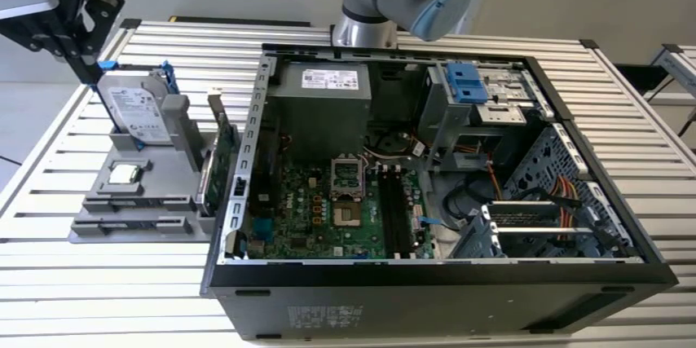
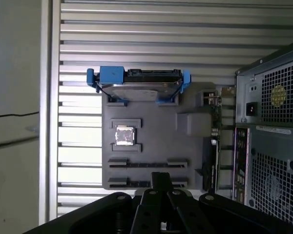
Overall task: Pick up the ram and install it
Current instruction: 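Reach for the ram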
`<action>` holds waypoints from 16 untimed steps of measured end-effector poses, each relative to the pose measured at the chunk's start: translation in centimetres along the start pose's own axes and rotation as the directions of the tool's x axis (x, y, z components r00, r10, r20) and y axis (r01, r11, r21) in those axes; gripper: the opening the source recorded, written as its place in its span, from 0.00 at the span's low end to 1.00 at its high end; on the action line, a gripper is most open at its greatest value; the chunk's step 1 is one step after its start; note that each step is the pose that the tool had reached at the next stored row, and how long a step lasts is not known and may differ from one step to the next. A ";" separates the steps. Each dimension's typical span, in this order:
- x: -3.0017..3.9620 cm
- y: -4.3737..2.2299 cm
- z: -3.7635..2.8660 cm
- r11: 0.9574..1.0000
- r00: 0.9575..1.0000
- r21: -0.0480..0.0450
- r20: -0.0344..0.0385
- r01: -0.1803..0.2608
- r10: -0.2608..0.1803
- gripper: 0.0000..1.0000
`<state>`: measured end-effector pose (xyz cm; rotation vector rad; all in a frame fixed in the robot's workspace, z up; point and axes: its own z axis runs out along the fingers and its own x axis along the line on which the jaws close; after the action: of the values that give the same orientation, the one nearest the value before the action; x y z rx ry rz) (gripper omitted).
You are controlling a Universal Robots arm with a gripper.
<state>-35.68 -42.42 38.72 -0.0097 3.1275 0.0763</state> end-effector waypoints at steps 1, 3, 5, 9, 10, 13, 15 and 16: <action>0.00 -0.11 0.01 1.000 1.000 0.000 0.000 0.000 0.000 0.00; 0.00 -0.32 0.01 1.000 1.000 0.000 0.000 0.000 0.000 0.00; 0.00 -0.53 0.03 1.000 1.000 0.000 0.000 0.000 0.000 0.00; 0.01 -0.86 0.05 1.000 1.000 0.000 0.000 0.000 0.000 0.00; 0.01 -0.95 0.06 1.000 1.000 0.000 0.000 -0.001 0.001 0.00; 0.01 -1.17 0.07 1.000 1.000 0.000 0.000 -0.001 0.001 0.00; 0.01 -1.33 0.08 1.000 1.000 0.000 0.000 -0.001 0.001 0.00; 0.01 -1.40 0.09 1.000 1.000 0.000 0.000 -0.002 0.002 0.00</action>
<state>-35.68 -43.82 38.57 -0.0072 3.1279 0.0764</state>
